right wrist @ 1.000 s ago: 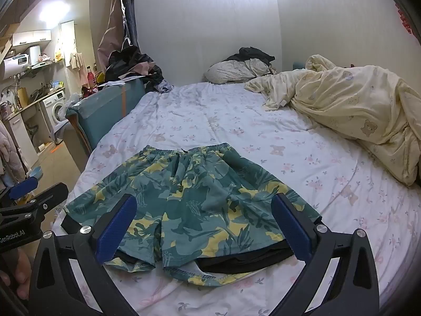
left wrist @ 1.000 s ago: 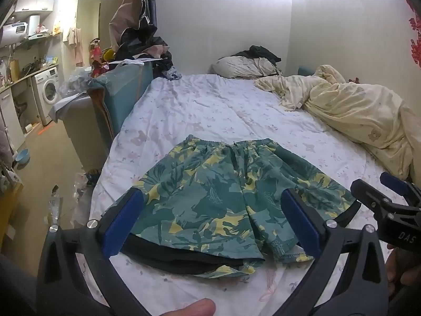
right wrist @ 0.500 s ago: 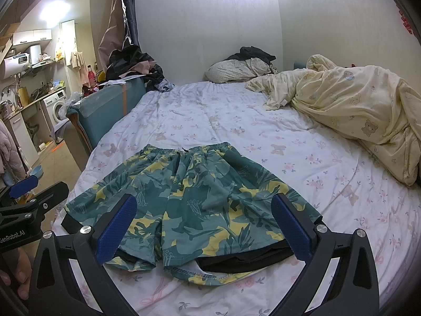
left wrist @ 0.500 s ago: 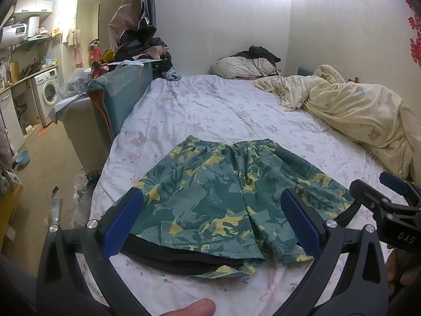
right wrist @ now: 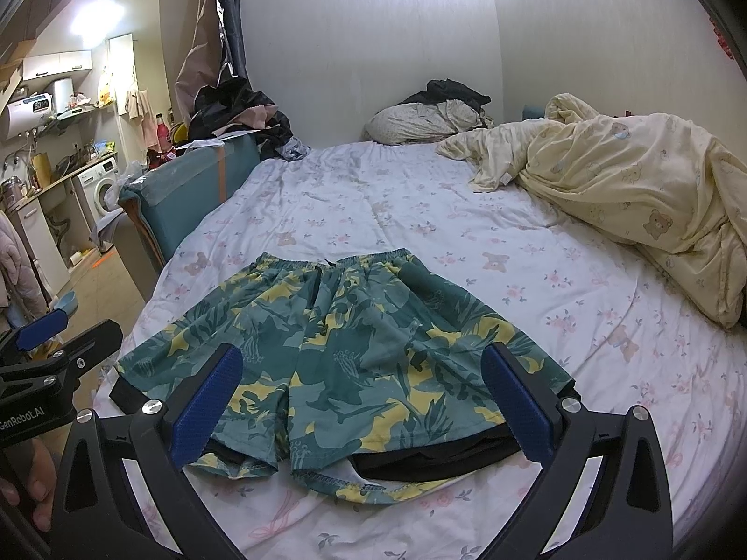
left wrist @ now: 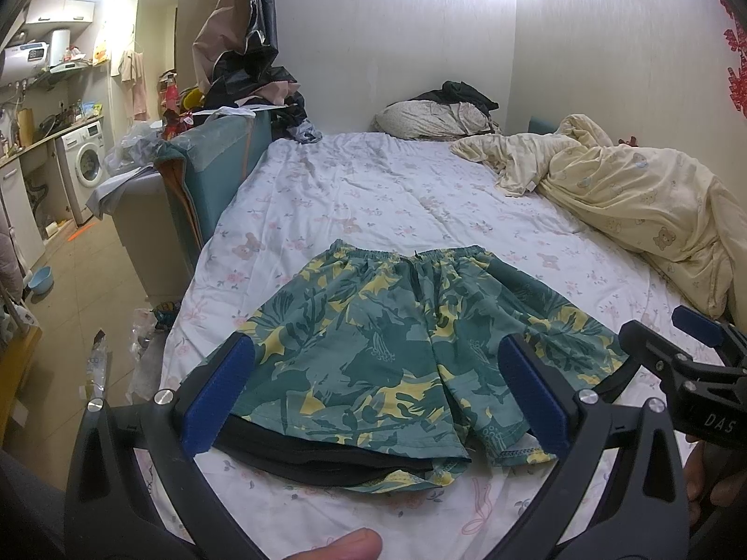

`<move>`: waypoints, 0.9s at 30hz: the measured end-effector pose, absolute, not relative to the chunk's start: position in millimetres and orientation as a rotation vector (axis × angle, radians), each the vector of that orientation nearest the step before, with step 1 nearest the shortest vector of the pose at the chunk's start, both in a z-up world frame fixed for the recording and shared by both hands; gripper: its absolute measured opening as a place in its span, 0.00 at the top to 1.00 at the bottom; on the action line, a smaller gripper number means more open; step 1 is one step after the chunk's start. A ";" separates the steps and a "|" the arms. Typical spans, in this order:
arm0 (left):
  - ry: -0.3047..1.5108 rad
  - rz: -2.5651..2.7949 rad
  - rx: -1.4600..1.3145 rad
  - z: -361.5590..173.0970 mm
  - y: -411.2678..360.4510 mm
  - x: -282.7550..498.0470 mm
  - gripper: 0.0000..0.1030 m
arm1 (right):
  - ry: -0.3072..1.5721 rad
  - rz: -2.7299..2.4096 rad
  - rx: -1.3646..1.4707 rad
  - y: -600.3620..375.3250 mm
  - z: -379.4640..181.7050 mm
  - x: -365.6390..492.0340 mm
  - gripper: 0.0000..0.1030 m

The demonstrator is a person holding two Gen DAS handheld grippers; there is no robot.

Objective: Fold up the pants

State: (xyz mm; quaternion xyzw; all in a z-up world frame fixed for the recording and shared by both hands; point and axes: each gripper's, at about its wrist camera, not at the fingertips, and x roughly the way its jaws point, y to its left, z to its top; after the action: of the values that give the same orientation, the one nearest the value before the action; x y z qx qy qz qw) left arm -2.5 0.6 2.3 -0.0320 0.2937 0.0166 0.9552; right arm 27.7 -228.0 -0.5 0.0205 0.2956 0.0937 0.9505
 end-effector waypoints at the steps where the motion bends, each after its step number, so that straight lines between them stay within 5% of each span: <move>1: 0.596 0.034 -0.064 2.6 0.7 -2.7 0.00 | 0.601 0.190 0.041 -227.9 -0.6 27.5 0.00; 27: 0.594 0.036 -0.063 6.0 0.0 -3.0 0.00 | 0.603 0.191 0.042 -228.2 -0.4 28.0 0.00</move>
State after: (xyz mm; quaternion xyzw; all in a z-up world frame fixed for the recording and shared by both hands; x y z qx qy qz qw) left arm -3.0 0.0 6.0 -0.0311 0.2928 0.0177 0.9555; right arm 28.0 -228.2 -0.4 0.0209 0.2967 0.0939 0.9501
